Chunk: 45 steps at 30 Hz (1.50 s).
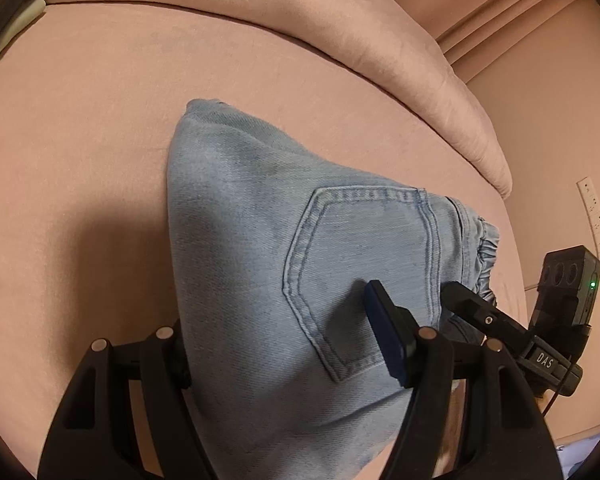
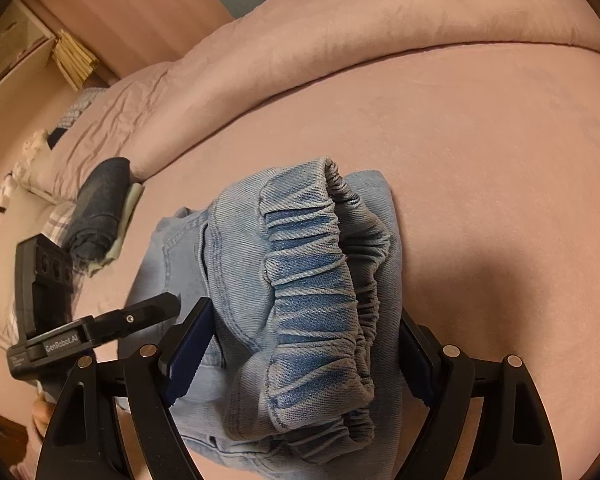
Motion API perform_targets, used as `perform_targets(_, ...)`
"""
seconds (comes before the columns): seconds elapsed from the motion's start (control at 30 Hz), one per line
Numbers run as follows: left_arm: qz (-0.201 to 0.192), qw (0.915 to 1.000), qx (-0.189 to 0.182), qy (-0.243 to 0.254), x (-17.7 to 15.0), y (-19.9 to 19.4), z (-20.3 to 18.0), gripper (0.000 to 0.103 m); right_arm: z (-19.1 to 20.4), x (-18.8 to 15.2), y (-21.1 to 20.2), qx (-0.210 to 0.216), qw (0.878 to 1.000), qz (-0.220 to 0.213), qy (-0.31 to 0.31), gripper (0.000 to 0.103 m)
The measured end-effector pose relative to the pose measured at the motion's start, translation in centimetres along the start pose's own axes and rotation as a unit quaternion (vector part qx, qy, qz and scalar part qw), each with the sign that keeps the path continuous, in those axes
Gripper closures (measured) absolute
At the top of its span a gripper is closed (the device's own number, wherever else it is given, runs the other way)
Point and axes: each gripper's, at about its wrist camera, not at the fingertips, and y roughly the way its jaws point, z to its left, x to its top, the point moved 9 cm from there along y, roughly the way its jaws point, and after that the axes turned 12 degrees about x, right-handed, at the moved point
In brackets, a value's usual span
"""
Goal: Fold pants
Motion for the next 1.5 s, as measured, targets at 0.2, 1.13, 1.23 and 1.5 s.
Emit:
perform_targets(0.2, -0.011, 0.998, 0.059, 0.02, 0.0, -0.3, 0.4, 0.028, -0.2, 0.0, -0.5, -0.055, 0.998, 0.002, -0.037, 0.018)
perform_targets(1.13, -0.088, 0.9754, 0.193, 0.059, -4.8, -10.1, 0.1, 0.001, 2.1, -3.1, -11.2, -0.129, 0.988, -0.048, -0.068, 0.013)
perform_targets(1.23, -0.083, 0.9749, 0.2, 0.051, -6.1, -12.6, -0.6, 0.001, 4.4, -3.7, -12.8, -0.127, 0.987, -0.058, -0.082, 0.011)
perform_targets(1.5, -0.117, 0.9675, 0.216, 0.06, -9.7, -19.2, -3.0, 0.001, 10.1, -5.3, -17.9, -0.135, 0.979, -0.093, -0.124, 0.002)
